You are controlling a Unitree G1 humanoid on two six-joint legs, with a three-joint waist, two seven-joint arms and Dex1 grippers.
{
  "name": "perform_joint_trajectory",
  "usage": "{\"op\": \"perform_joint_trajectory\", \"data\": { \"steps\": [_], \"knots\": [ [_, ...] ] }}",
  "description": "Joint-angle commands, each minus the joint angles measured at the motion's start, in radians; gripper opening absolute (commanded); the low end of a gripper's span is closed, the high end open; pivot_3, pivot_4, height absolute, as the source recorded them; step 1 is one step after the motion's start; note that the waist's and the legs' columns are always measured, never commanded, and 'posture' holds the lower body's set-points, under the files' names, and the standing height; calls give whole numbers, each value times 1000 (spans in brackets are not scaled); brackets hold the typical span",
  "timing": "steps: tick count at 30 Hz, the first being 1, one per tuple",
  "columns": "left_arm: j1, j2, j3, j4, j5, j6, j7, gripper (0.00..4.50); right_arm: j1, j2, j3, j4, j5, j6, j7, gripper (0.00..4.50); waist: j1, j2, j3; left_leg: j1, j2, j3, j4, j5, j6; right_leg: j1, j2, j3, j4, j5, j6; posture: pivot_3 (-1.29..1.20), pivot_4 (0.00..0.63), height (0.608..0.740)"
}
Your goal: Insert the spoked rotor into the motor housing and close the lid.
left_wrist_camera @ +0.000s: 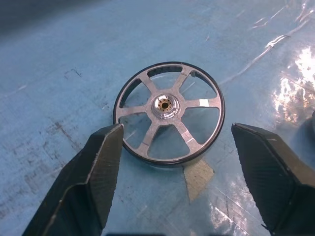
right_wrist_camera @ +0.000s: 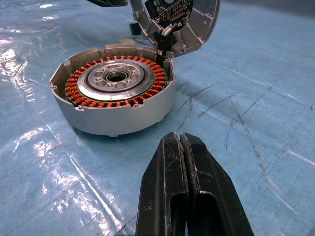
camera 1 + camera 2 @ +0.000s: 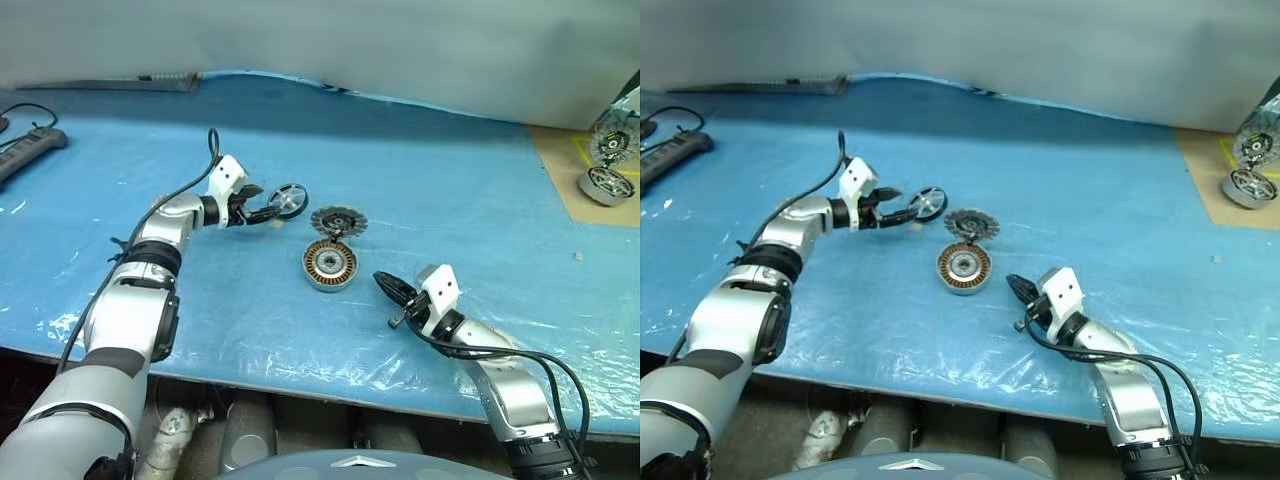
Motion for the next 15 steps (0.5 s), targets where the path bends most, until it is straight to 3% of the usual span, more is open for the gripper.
{"op": "perform_joint_trajectory", "data": {
  "steps": [1, 15],
  "knots": [
    [-58, 16, -6, 41, 44, -41, 32, 3645, -10, 3, 3, -15, 1, -12, -2, 0, 0, 0, 0, 0, 0, -1, 0, 0, 0, 0, 0, 0, 0, 0, 0, 0, 150, 740],
    [-100, -41, 17, 107, 82, 24, 104, 3645, 9, 4, 5, -34, -10, 1, -18, 0, 2, -1, 1, -1, 0, -5, 0, 0, 0, 2, 0, -3, -2, 0, 0, 0, 150, 740]
  ]
}}
